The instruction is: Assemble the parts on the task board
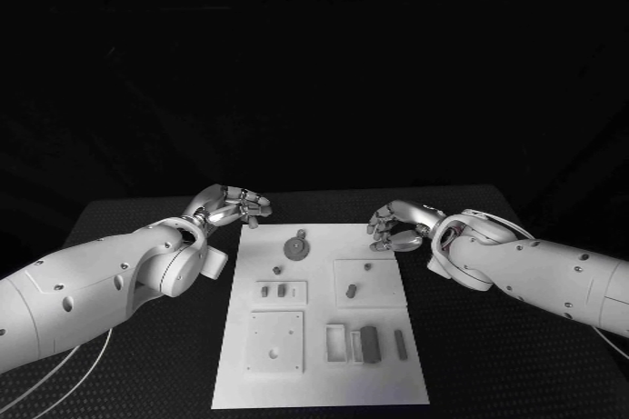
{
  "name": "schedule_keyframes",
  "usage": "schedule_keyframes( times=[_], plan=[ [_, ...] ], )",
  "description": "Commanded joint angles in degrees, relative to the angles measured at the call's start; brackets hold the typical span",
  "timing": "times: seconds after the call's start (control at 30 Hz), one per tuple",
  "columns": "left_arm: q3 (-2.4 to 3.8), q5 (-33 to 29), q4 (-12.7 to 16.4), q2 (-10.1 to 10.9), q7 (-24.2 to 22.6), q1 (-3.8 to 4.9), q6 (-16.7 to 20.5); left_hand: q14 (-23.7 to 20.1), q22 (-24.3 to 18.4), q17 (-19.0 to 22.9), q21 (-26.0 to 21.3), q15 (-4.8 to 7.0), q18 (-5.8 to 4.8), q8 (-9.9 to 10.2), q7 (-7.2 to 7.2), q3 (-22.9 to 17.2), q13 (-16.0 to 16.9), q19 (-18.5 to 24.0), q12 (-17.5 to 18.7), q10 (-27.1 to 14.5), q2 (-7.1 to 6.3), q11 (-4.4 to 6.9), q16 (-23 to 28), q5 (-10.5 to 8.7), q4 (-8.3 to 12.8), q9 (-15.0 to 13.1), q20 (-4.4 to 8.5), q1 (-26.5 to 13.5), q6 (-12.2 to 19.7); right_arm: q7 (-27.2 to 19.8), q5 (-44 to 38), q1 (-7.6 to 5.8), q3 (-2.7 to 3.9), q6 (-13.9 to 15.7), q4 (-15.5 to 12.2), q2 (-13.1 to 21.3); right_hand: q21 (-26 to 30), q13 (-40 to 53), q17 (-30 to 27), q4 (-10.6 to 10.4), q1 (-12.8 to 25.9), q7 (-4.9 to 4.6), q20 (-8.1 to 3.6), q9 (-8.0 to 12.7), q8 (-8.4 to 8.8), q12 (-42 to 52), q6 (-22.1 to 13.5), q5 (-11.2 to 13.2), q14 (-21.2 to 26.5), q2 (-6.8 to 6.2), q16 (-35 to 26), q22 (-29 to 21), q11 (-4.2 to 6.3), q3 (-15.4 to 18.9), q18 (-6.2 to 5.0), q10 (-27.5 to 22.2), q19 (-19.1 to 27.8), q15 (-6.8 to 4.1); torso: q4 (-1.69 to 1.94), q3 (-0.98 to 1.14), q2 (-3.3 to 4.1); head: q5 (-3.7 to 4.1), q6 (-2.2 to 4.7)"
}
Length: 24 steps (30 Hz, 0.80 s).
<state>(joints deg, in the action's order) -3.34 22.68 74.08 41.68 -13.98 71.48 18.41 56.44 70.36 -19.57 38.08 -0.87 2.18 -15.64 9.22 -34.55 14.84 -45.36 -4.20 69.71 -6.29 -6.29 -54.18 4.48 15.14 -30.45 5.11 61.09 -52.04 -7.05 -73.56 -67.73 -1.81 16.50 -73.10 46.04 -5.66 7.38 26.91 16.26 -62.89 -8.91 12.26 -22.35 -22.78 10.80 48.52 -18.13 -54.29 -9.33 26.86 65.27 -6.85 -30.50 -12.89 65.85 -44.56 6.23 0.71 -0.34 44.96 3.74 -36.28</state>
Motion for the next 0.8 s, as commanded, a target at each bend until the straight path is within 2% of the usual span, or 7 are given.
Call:
schedule_keyframes(
  times=[0.03,0.07,0.17,0.2,0.53,0.67,0.8],
  plan=[
    [0.0,-9.09,-0.09,-0.2,-4.42,0.1,-4.7,-2.21,-0.85,1.46,-2.38,-1.38,-0.78,0.36,0.17,1.05,-0.83,2.15,0.34,-1.75,0.18,-0.63,4.31,0.87,0.23,0.0,-1.46,-1.27,1.01,2.46,-10.53,0.23,-0.11,-1.29,-1.25,0.11,-0.48,0.58,1.22,-0.24,0.01,0.07,0.09,-0.17,-0.12,0.38,0.93,1.17,-1.37,-0.79,0.59,-0.06,0.28,-1.13,-1.22,0.76,-1.56,-0.46,0.05,-0.07,-0.05,0.06,-0.05],
    [0.0,-9.09,-0.11,-0.24,-4.36,0.1,-5.14,-3.9,-1.24,2.3,-3.67,-2.5,-0.89,0.66,0.5,1.57,-1.39,3.7,0.44,-2.91,0.38,-1.1,6.77,1.09,0.49,0.19,-2.46,-1.73,1.84,2.74,-11.53,0.34,-0.19,-1.5,-1.63,0.14,-0.46,0.8,1.69,-0.56,-0.1,0.16,0.17,-0.18,-0.06,0.35,1.15,2.32,-1.59,-1.18,0.58,-0.1,0.33,-2.1,-1.43,0.87,-1.98,-0.58,0.08,-0.09,-0.03,0.06,-0.02],
    [-0.03,-9.12,-0.31,-0.35,-4.37,0.09,-6.06,-6.88,-1.78,3.77,-6.06,-4.8,-0.73,0.84,0.94,2.84,-2.83,6.88,0.5,-5.6,0.58,-2.13,11.74,0.61,0.82,0.45,-4.73,-2.51,3.05,3.63,-14.18,0.56,-0.34,-2.44,-2.58,0.22,-0.54,1.17,2.55,-0.9,0.05,0.26,0.25,-0.22,0.05,0.26,1.47,2.98,-2.3,-1.58,0.69,-0.03,0.4,-3.18,-1.83,1.03,-2.81,-0.91,0.15,-0.14,-0.05,0.08,-0.04],
    [-0.04,-9.17,-0.34,-0.38,-4.37,0.09,-6.13,-6.82,-1.7,3.95,-6.57,-5.51,-0.27,0.72,1.06,3.45,-3.48,7.48,0.35,-6.29,0.81,-2.35,13.26,0.36,0.77,0.5,-5.38,-2.62,3.36,3.83,-14.8,0.62,-0.38,-2.55,-2.8,0.25,-0.68,1.3,2.88,-1.07,0.1,0.3,0.26,-0.24,0.08,0.23,1.58,3.31,-2.71,-1.82,0.78,0.04,0.42,-3.54,-2.02,1.11,-3.28,-1.1,0.18,-0.15,-0.06,0.14,-0.12],
    [-0.09,-9.21,-0.48,-0.29,-4.48,0.07,-6.04,-5.47,-1.32,3.41,-6.93,-5.43,0.35,0.4,1.15,4.43,-4.57,7.13,0.0,-6.33,1.34,-2.42,15.07,0.2,0.59,0.67,-5.67,-2.71,3.87,6.27,-21.58,1.03,-1.41,-3.93,-4.9,0.32,-0.88,2.35,4.83,-2.29,-0.13,0.61,-0.14,-0.48,0.12,0.2,2.78,6.04,-4.37,-3.24,0.4,0.42,0.86,-6.47,-2.11,2.18,-5.08,-1.84,0.06,-0.1,0.09,-0.05,-0.17],
    [-0.1,-9.21,-0.48,-0.24,-4.46,0.07,-6.11,-5.28,-1.27,3.3,-6.94,-5.38,0.38,0.34,1.14,4.51,-4.66,7.01,-0.06,-6.24,1.39,-2.38,15.17,0.2,0.56,0.69,-5.64,-2.73,3.87,7.08,-23.09,1.19,-1.61,-3.8,-4.97,0.2,-0.7,2.64,5.44,-3.32,-0.47,0.78,-0.19,-0.51,0.26,-0.03,3.07,7.79,-4.58,-4.25,-0.08,0.52,0.88,-8.22,-2.11,2.28,-5.27,-1.9,-0.02,-0.05,0.12,-0.13,-0.26],
    [-0.1,-9.21,-0.49,-0.24,-4.46,0.07,-6.16,-5.22,-1.25,3.27,-6.94,-5.36,0.39,0.32,1.14,4.54,-4.69,6.97,-0.08,-6.21,1.41,-2.38,15.21,0.2,0.55,0.69,-5.63,-2.74,3.88,7.85,-24.78,1.29,-1.76,-3.47,-5.01,0.02,-0.6,2.71,5.63,-3.68,-0.52,0.81,-0.16,-0.5,0.34,-0.15,3.12,8.1,-4.58,-4.67,-0.29,0.56,0.86,-8.74,-2.11,2.24,-5.25,-1.87,-0.01,-0.04,0.13,-0.14,-0.29]
  ],
)
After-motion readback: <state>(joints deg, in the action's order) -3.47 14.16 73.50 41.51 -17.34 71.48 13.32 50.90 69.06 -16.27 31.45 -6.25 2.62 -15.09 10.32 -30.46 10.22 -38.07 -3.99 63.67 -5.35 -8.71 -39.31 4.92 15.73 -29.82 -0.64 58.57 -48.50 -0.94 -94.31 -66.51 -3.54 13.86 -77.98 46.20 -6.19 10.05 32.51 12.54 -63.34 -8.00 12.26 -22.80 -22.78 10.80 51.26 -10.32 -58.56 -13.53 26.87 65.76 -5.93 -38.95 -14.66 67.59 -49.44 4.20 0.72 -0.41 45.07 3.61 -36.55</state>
